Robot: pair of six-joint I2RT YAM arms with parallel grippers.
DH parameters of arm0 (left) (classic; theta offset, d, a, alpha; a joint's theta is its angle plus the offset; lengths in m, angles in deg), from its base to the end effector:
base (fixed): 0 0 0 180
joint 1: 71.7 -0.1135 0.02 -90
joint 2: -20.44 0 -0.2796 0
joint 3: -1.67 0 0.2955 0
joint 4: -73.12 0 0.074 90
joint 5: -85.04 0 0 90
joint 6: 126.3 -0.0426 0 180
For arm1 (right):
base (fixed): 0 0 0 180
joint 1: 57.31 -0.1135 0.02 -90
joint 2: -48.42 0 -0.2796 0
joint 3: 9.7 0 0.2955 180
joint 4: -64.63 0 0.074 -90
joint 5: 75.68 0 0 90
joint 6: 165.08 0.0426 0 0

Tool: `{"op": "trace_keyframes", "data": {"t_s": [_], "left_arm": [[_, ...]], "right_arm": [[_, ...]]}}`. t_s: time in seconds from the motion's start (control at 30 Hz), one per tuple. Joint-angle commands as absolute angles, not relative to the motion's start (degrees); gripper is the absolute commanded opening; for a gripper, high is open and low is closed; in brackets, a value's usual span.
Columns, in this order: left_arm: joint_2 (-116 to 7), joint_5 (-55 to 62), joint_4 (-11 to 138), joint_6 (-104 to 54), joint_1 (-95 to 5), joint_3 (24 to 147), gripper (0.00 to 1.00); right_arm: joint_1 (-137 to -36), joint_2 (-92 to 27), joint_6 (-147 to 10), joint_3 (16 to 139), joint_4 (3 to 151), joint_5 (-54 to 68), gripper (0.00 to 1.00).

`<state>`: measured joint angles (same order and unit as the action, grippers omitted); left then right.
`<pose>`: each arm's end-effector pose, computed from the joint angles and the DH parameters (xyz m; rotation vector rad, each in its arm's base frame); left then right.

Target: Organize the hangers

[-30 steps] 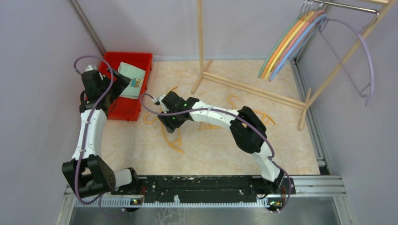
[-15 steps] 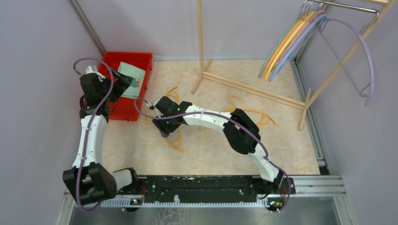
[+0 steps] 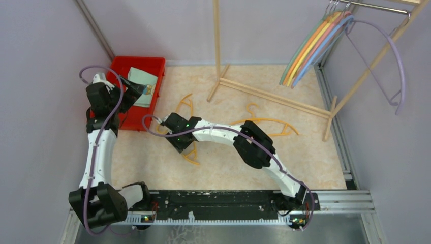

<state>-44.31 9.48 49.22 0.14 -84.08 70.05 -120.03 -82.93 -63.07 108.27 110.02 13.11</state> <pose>0.2990 0.0547 0.3452 -0.6460 1.8379 -0.5222 0.2525 0.4916 0.1553 -1.1552 2.4193 0.4772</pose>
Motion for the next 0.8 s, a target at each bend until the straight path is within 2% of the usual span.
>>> {"op": "trace_keyframes", "data": {"t_s": [0.0, 0.33, 0.53, 0.57, 0.63, 0.77], "left_arm": [[-42.4, 10.1, 49.8, 0.0, -84.4, 69.8, 1.00], [-41.2, 10.7, 49.3, 0.2, -84.4, 67.9, 1.00], [-41.0, 10.8, 49.1, -0.2, -84.5, 67.1, 1.00], [-41.0, 10.7, 49.0, -0.2, -84.4, 67.0, 1.00], [-40.8, 10.6, 48.9, -0.3, -84.5, 66.9, 1.00], [-40.5, 10.7, 48.4, -0.9, -84.5, 67.4, 1.00]], "right_arm": [[-121.9, -84.5, -63.7, 108.3, 110.4, 19.2, 0.43], [-122.8, -85.1, -64.9, 102.5, 111.5, 26.7, 0.43], [-122.6, -83.5, -65.5, 98.0, 110.5, 24.4, 0.28], [-122.4, -82.9, -65.7, 97.7, 110.6, 24.1, 0.22], [-121.4, -81.4, -65.7, 96.6, 110.4, 23.3, 0.00], [-117.5, -75.6, -64.4, 93.9, 109.9, 20.1, 0.00]]}}
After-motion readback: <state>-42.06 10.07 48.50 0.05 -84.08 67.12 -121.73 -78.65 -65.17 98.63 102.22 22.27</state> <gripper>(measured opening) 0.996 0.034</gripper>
